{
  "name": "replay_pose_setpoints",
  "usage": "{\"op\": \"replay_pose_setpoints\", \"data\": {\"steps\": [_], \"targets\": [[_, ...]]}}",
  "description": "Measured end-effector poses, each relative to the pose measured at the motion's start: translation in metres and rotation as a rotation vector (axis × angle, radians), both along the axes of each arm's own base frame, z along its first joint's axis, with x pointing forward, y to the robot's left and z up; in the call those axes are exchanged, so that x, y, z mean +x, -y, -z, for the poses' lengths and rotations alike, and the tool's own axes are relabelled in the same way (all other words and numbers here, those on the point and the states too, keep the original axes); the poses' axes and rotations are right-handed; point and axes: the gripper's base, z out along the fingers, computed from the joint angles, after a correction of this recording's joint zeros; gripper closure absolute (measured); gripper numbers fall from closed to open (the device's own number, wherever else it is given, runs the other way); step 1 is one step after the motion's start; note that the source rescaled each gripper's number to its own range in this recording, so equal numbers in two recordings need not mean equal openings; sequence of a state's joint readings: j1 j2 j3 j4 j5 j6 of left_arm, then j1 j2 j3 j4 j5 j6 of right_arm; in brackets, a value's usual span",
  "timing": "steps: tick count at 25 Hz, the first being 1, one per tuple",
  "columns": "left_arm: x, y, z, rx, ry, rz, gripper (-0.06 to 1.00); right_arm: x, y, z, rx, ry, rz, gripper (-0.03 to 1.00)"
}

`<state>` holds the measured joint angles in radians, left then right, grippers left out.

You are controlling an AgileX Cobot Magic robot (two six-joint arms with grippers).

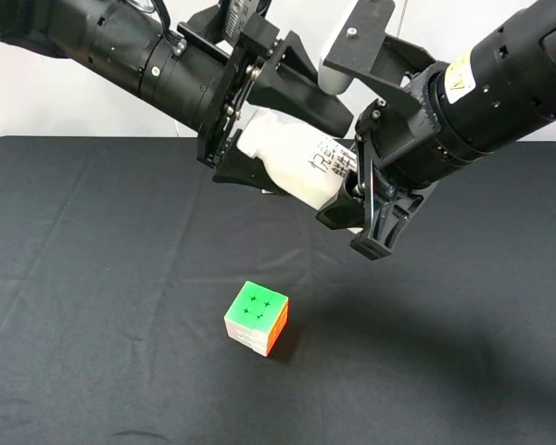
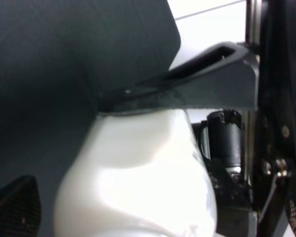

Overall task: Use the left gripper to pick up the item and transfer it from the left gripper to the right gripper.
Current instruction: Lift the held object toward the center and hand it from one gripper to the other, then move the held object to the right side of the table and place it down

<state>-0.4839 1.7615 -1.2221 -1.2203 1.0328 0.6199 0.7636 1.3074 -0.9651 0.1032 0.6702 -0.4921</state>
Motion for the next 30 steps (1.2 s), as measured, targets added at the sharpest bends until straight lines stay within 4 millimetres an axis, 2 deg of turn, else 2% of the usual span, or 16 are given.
{"op": "replay_pose_setpoints", "data": {"steps": [6, 11, 19, 23, 27, 30], "targets": [[-0.004, -0.002, 0.0, 0.021, 0.009, 0.037, -0.06, 0.0, 0.0, 0.0, 0.0, 0.0, 0.0, 0.96], [-0.004, -0.011, -0.013, 0.011, 0.047, 0.021, -0.06, 0.0, 0.0, 0.0, 0.001, 0.0, 0.0, 0.96], [0.002, -0.054, -0.042, -0.003, 0.114, -0.046, -0.06, -0.001, -0.001, 0.0, 0.013, -0.012, 0.005, 0.97], [-0.002, -0.08, -0.057, 0.053, 0.168, -0.082, -0.06, -0.001, -0.001, 0.0, 0.017, -0.016, 0.006, 0.97], [-0.016, -0.106, -0.077, 0.144, 0.261, -0.12, -0.06, -0.001, -0.001, 0.0, 0.019, -0.018, 0.007, 0.97], [-0.035, -0.125, -0.097, 0.232, 0.364, -0.158, -0.06, -0.001, -0.001, 0.0, 0.019, -0.024, 0.007, 0.97]]}}
